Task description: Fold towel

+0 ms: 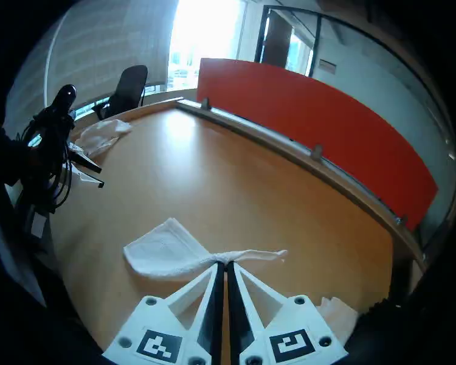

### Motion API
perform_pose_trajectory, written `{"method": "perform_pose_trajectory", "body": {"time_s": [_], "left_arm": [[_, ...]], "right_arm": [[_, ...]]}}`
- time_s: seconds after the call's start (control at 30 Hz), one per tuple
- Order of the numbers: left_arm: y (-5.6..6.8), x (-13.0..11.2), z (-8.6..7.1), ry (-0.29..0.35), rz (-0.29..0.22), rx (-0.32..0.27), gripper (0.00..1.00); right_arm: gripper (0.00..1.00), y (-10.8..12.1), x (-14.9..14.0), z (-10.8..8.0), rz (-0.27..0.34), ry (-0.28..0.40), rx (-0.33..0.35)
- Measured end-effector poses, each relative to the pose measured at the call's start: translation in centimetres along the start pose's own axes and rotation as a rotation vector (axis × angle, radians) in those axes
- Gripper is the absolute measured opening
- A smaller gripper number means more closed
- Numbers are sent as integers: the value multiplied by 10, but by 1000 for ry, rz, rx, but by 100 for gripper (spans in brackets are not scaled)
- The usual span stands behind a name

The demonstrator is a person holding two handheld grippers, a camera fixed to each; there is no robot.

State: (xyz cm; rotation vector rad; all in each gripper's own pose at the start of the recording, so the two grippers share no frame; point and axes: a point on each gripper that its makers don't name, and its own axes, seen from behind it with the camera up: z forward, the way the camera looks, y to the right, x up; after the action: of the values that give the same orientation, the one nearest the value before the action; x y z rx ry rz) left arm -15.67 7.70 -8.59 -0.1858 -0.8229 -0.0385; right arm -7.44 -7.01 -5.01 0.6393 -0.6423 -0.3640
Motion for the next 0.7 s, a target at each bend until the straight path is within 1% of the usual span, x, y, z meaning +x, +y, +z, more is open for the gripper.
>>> {"method": "perform_pose_trajectory", "body": {"time_s": [0.27,0.57,0.7], "left_arm": [[0,1,-1,3,-2,1,89],[-1,3,-2,9,-5,1,89],[0,3,-2,9,-7,1,89]], "right_arm": [[5,-18,4,9,-11,4,38],[5,-49,4,28,-25,1,101],[5,-66,0,37,-24,-6,137]]}}
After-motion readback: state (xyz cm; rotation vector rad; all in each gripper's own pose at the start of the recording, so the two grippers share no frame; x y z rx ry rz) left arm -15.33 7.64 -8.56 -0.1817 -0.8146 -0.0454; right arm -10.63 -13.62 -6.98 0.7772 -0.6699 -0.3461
